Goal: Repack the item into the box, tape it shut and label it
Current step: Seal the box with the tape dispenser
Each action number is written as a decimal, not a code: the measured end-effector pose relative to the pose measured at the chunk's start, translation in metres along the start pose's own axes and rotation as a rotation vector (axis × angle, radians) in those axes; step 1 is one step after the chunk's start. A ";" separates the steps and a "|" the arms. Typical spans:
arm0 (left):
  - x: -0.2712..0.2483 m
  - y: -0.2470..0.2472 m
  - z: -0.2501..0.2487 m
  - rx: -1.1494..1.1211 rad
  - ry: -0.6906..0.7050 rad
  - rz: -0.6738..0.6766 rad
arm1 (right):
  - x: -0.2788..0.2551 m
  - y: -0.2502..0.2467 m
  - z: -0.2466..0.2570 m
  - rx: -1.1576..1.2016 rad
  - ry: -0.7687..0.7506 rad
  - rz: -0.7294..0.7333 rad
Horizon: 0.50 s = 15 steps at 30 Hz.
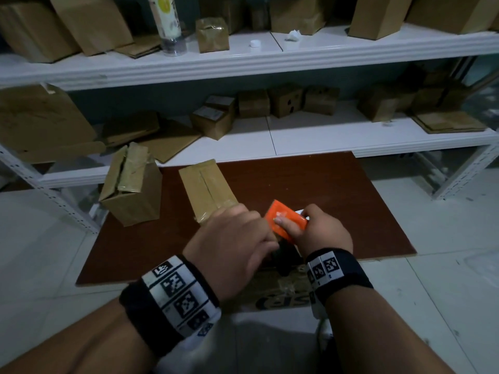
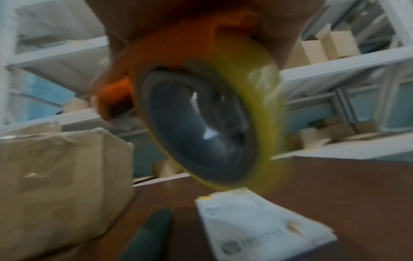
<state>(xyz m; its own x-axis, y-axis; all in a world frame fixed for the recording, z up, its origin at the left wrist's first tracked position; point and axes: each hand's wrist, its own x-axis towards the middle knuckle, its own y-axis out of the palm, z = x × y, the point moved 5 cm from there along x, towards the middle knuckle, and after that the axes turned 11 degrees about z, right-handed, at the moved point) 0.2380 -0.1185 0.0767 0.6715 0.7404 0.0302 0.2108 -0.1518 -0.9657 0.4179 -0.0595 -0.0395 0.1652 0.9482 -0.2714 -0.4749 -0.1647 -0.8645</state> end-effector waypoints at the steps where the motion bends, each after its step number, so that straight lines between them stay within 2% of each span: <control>1: -0.003 0.000 -0.005 -0.070 0.052 -0.008 | 0.003 0.001 -0.008 -0.019 0.055 0.020; 3: -0.007 -0.003 -0.012 -0.156 0.125 -0.017 | 0.010 0.001 -0.027 -0.010 0.150 0.053; 4: -0.008 -0.004 -0.009 -0.209 0.099 -0.019 | 0.012 0.000 -0.033 -0.002 0.169 0.030; 8: -0.012 -0.018 0.031 -0.434 -0.133 -0.130 | 0.017 -0.006 -0.039 -0.079 0.136 -0.177; 10: -0.019 -0.024 0.044 -0.421 -0.191 -0.146 | 0.022 0.002 -0.043 -0.088 0.159 -0.115; 13: -0.025 -0.030 0.048 -0.475 -0.195 -0.132 | 0.029 0.014 -0.045 -0.092 0.219 0.089; 15: -0.026 -0.029 0.052 -0.499 -0.206 -0.118 | 0.028 0.017 -0.040 -0.053 0.244 0.155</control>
<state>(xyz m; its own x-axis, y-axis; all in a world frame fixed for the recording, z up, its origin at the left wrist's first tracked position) 0.1778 -0.0996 0.0904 0.4807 0.8763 0.0319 0.6213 -0.3147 -0.7176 0.4492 -0.0466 -0.0790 0.3009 0.8182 -0.4899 -0.4658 -0.3222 -0.8242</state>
